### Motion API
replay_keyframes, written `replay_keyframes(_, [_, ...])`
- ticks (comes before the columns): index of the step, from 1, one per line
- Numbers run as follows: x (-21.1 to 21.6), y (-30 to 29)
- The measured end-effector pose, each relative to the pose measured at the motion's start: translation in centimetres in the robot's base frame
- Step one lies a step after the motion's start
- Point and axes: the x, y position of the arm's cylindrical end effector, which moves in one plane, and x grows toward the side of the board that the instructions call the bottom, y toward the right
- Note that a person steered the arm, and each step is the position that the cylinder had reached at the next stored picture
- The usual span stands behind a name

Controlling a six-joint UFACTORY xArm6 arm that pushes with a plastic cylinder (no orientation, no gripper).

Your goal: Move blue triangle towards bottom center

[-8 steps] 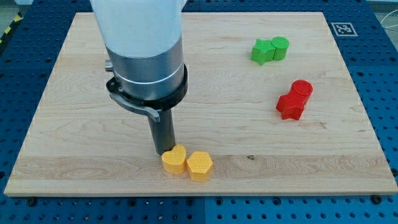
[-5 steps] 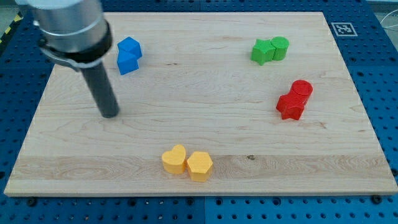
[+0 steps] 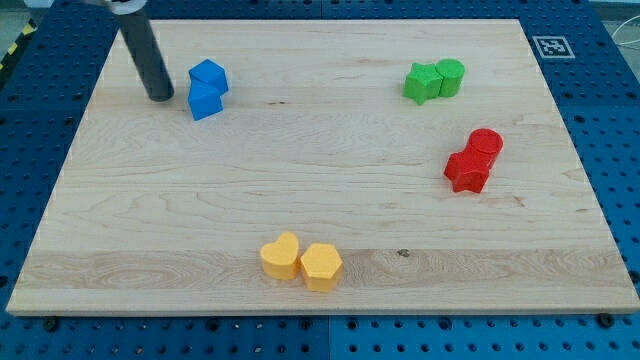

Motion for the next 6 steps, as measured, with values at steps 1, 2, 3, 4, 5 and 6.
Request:
replay_keyframes(1, [0.0, 4.3])
replay_keyframes(2, [0.1, 7.7])
replay_keyframes(3, [2.1, 8.1])
replay_keyframes(4, [5.3, 7.4])
replay_keyframes(5, [7.5, 7.2])
replay_keyframes(6, [9.8, 7.2])
